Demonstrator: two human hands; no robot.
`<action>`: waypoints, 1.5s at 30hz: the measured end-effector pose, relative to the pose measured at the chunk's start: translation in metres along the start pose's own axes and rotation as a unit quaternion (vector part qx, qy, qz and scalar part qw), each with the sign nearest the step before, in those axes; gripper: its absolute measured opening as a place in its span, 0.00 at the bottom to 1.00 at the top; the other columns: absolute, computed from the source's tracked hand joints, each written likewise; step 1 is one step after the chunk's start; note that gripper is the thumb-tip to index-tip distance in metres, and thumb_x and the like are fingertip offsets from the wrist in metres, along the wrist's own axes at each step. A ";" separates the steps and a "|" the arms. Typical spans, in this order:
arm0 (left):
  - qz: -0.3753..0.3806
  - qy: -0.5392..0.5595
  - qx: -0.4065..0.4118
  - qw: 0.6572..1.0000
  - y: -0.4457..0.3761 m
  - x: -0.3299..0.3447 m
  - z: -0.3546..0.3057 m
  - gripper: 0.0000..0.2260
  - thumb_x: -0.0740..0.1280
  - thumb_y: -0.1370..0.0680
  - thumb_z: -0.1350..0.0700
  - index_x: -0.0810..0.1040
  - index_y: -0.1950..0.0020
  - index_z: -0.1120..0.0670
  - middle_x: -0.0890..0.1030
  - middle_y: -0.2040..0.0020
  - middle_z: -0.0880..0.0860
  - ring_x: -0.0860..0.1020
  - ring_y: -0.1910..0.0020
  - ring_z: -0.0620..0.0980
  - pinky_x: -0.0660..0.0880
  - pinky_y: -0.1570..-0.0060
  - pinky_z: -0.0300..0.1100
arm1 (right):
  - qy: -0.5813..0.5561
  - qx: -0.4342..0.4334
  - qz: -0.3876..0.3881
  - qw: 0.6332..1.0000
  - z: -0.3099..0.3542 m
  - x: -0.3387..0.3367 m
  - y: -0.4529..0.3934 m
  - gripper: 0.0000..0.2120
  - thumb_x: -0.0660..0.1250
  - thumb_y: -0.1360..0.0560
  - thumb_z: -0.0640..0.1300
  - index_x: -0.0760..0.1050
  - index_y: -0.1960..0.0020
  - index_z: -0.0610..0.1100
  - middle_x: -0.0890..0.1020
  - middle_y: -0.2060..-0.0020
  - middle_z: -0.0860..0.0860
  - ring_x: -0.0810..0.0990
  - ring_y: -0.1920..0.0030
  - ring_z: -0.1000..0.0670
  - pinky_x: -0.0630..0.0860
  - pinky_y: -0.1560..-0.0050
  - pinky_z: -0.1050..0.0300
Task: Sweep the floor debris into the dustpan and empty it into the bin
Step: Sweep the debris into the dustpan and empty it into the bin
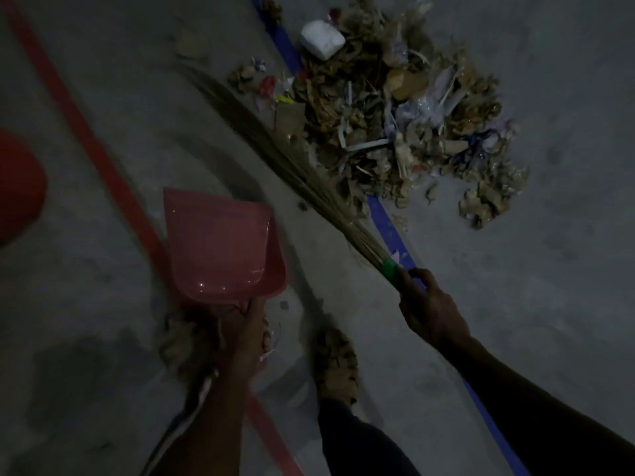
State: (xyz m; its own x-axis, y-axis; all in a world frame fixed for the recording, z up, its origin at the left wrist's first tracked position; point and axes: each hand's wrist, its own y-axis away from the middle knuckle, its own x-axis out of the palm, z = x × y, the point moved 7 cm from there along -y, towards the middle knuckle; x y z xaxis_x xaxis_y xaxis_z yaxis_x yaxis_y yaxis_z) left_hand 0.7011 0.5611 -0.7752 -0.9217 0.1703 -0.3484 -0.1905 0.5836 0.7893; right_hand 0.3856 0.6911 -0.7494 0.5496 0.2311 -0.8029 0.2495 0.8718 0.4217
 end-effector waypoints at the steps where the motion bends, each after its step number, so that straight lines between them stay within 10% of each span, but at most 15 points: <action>1: -0.008 0.011 0.003 1.000 -0.012 -0.005 -0.010 0.15 0.67 0.20 0.55 0.69 0.64 0.57 0.69 0.77 0.51 0.66 0.85 0.46 0.61 0.82 0.33 | -0.005 -0.004 -0.003 1.000 0.007 0.001 -0.012 0.31 0.71 0.27 0.39 0.66 0.26 0.42 0.72 0.39 0.40 0.76 0.69 0.46 0.73 0.69 0.56; 5: -0.016 0.045 0.004 0.999 -0.064 -0.023 -0.048 0.15 0.68 0.20 0.55 0.68 0.64 0.55 0.68 0.73 0.54 0.64 0.82 0.47 0.61 0.80 0.34 | -0.021 0.001 0.002 1.000 0.045 0.021 -0.086 0.28 0.61 0.23 0.50 0.62 0.25 0.48 0.73 0.38 0.41 0.79 0.59 0.41 0.80 0.58 0.43; 13: 0.026 0.088 -0.009 0.996 -0.151 -0.070 -0.114 0.14 0.72 0.25 0.49 0.74 0.59 0.58 0.70 0.67 0.57 0.65 0.77 0.49 0.62 0.75 0.36 | -0.146 -0.013 -0.007 0.989 0.186 0.042 -0.259 0.29 0.56 0.24 0.47 0.65 0.26 0.36 0.76 0.44 0.35 0.75 0.49 0.36 0.69 0.54 0.52; 20: 0.033 0.052 -0.026 0.998 -0.191 -0.106 -0.157 0.13 0.69 0.19 0.54 0.72 0.61 0.57 0.69 0.72 0.55 0.65 0.82 0.48 0.62 0.82 0.34 | -0.241 0.086 0.070 0.964 0.272 0.039 -0.377 0.26 0.56 0.20 0.42 0.60 0.22 0.43 0.79 0.52 0.35 0.81 0.59 0.36 0.79 0.69 0.50; 27: 0.035 0.021 -0.036 0.999 -0.225 -0.124 -0.189 0.17 0.72 0.25 0.48 0.70 0.64 0.56 0.70 0.72 0.56 0.66 0.78 0.51 0.64 0.75 0.38 | -0.219 0.147 0.050 0.963 0.257 0.014 -0.392 0.23 0.57 0.19 0.41 0.65 0.24 0.44 0.81 0.53 0.37 0.83 0.57 0.37 0.81 0.62 0.45; 38: 0.070 -0.033 0.014 0.997 -0.223 -0.108 -0.209 0.11 0.70 0.23 0.52 0.70 0.56 0.54 0.66 0.68 0.55 0.64 0.76 0.50 0.61 0.78 0.35 | -0.542 0.387 -0.048 0.744 0.188 0.046 -0.287 0.26 0.56 0.18 0.42 0.57 0.21 0.51 0.77 0.49 0.40 0.79 0.67 0.43 0.78 0.66 0.50; 45: 0.102 -0.056 0.003 0.993 -0.183 -0.081 -0.167 0.11 0.69 0.22 0.53 0.71 0.59 0.56 0.66 0.71 0.55 0.64 0.80 0.49 0.61 0.77 0.34 | -0.377 0.302 -0.092 0.871 0.168 0.043 -0.205 0.25 0.55 0.17 0.42 0.57 0.21 0.46 0.79 0.54 0.40 0.81 0.67 0.45 0.81 0.68 0.48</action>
State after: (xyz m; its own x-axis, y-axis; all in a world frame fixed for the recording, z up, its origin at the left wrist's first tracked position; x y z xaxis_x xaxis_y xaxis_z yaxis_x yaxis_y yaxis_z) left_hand 0.7542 0.3075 -0.8074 -0.8972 0.3730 -0.2363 -0.0015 0.5326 0.8464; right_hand 0.4919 0.4496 -0.7991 0.7669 -0.4364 -0.4706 0.6366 0.4247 0.6437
